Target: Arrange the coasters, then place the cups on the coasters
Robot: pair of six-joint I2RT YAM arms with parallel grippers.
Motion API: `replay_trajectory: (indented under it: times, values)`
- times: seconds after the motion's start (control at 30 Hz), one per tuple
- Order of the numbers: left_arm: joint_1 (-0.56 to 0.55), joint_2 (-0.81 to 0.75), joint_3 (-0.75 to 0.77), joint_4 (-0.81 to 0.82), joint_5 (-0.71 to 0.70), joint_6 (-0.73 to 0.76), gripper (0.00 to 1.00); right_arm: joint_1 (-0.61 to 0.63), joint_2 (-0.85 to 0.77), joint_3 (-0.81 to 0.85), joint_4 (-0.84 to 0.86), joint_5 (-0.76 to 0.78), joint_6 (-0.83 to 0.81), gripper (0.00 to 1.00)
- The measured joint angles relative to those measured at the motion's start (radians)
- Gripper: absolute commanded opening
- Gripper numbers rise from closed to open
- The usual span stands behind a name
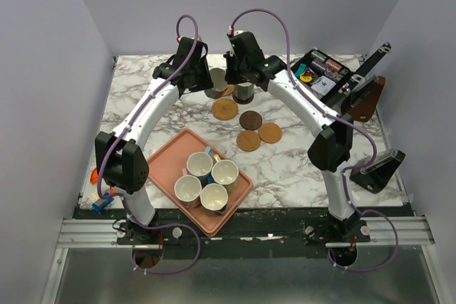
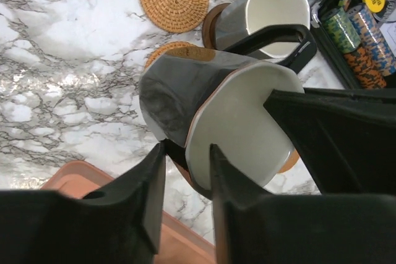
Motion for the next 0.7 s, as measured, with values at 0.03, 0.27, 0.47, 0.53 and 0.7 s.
replay_trajectory:
  times: [0.03,0.27,0.47,0.53,0.7]
  values:
    - [-0.001,0.0,0.0,0.002,-0.006,-0.002,0.18,0.001,-0.004,-0.01,0.005,0.001,0.001,0.01]
    - [0.001,0.067,0.034,-0.018,-0.068,-0.036,0.0,0.017,-0.039,-0.086,0.051,0.027,-0.018,0.04]
    - [-0.004,0.119,0.111,-0.059,-0.088,-0.031,0.0,0.014,-0.064,-0.136,0.097,0.026,-0.039,0.31]
    - [-0.002,0.134,0.139,-0.058,-0.087,-0.026,0.0,0.01,-0.076,-0.143,0.107,0.015,-0.052,0.47]
    - [0.021,0.169,0.197,-0.048,-0.088,-0.018,0.0,0.016,-0.13,-0.155,0.111,-0.027,-0.076,0.72]
